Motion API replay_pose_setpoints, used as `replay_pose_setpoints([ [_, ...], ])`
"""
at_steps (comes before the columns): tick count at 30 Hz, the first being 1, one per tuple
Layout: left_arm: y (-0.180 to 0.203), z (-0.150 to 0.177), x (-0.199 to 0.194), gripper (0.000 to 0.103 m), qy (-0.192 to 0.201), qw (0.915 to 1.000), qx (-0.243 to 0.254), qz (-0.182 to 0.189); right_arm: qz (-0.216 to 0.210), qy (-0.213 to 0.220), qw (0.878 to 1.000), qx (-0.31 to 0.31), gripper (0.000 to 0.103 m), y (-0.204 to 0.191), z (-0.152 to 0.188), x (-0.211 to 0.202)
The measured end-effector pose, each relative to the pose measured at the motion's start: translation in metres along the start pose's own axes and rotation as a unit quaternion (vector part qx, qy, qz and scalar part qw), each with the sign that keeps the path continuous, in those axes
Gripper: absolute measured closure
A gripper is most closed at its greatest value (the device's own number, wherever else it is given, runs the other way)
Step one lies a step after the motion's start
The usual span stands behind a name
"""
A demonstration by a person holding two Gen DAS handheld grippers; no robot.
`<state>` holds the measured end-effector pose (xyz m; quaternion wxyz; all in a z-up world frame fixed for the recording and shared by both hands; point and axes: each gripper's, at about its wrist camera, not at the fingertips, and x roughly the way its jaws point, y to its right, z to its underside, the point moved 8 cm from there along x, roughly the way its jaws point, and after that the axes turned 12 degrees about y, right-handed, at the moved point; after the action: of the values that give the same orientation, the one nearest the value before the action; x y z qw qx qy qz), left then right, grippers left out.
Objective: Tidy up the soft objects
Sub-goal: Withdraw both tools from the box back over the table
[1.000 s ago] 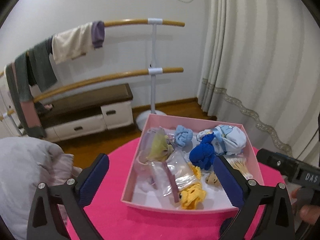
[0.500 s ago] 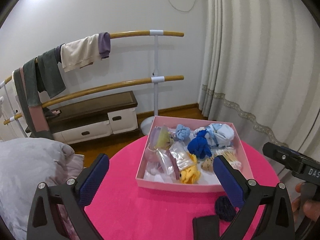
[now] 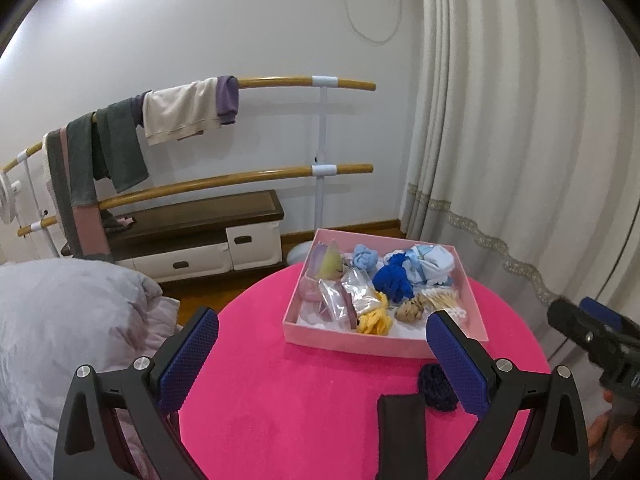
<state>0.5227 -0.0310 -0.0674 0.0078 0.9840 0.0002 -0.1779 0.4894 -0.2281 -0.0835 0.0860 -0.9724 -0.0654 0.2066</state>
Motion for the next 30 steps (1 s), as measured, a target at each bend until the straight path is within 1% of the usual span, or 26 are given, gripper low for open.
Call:
replay_pose_setpoints([
  [7,0.005,0.024,-0.032,0.0,-0.006,1.0,-0.001,-0.002,0.025,0.013,0.999,-0.035,0.0,-0.005,0.016,-0.036],
  [15,0.012,0.045,-0.062,0.0,-0.019,0.9998,0.003,0.002,0.035,0.015,0.998,-0.041,0.0,-0.004,0.031,-0.061],
  [22,0.009,0.055,-0.077,0.0,-0.034,0.9994,-0.003,0.003,0.041,0.009,0.998,-0.042,0.0,0.0,0.042,-0.072],
  [30,0.009,0.057,-0.085,0.0,-0.042,0.9991,-0.003,0.007,0.039,0.007,0.998,-0.042,0.0,-0.002,0.048,-0.074],
])
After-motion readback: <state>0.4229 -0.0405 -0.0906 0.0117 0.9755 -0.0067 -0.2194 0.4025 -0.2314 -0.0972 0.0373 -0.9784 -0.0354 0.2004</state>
